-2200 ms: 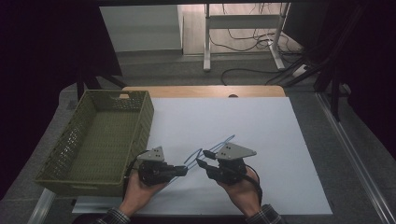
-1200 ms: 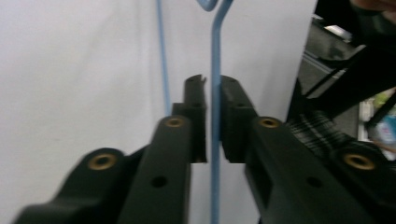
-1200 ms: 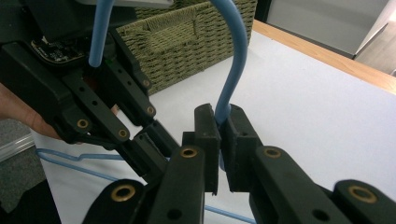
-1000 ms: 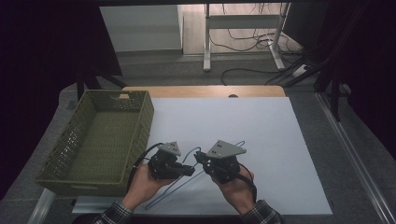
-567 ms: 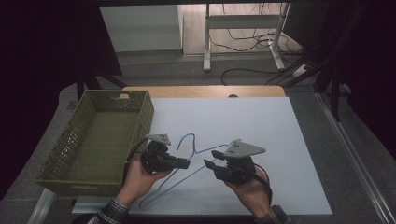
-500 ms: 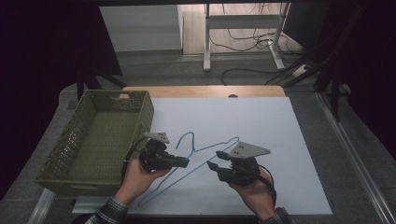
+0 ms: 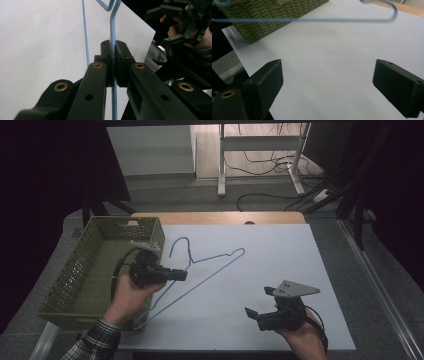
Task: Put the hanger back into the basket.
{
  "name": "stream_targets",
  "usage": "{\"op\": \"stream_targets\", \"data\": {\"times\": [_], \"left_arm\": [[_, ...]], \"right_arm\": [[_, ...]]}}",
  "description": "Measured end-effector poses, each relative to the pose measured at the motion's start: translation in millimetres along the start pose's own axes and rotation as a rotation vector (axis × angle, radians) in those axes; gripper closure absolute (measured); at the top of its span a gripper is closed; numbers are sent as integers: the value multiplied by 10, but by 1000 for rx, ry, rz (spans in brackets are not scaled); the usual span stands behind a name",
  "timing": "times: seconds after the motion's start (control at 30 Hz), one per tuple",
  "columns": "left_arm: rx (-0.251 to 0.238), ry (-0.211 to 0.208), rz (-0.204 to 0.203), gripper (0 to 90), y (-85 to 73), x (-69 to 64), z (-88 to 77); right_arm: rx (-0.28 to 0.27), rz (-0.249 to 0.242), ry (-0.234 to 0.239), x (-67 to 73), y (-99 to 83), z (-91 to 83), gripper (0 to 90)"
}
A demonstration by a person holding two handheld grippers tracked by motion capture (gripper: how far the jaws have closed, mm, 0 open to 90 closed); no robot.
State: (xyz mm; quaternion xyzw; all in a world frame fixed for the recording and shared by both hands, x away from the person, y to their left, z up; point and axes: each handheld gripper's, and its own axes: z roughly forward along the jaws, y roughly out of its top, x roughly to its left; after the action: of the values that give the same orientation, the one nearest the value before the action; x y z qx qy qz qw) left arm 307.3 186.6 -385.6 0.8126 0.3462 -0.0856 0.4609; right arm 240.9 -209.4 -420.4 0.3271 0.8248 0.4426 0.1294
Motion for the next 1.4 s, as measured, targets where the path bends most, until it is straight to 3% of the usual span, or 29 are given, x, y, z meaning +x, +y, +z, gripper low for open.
{"op": "stream_targets", "data": {"times": [0.17, 0.37, 0.6, 0.93, 1.1, 1.4], "left_arm": [[-25, 18, -12, 874, 81, 74, -276], [-41, 68, -1, 874, 154, 136, -660], [-73, 118, 16, 874, 116, 301, -1072], [-115, 212, 10, 874, -150, 653, -1563], [-148, 251, -21, 874, -342, 840, -1767], [-178, 306, -61, 874, -631, 1131, -1926]], "right_arm": [[12, 19, -15, -81, -86, -79, 48], [18, 56, -33, -185, -196, -151, 41], [33, 78, -45, -267, -283, -180, 35], [47, 101, -52, -321, -389, -190, 23], [52, 104, -52, -337, -404, -182, 23], [81, 98, -53, -342, -434, -142, 24]]}}
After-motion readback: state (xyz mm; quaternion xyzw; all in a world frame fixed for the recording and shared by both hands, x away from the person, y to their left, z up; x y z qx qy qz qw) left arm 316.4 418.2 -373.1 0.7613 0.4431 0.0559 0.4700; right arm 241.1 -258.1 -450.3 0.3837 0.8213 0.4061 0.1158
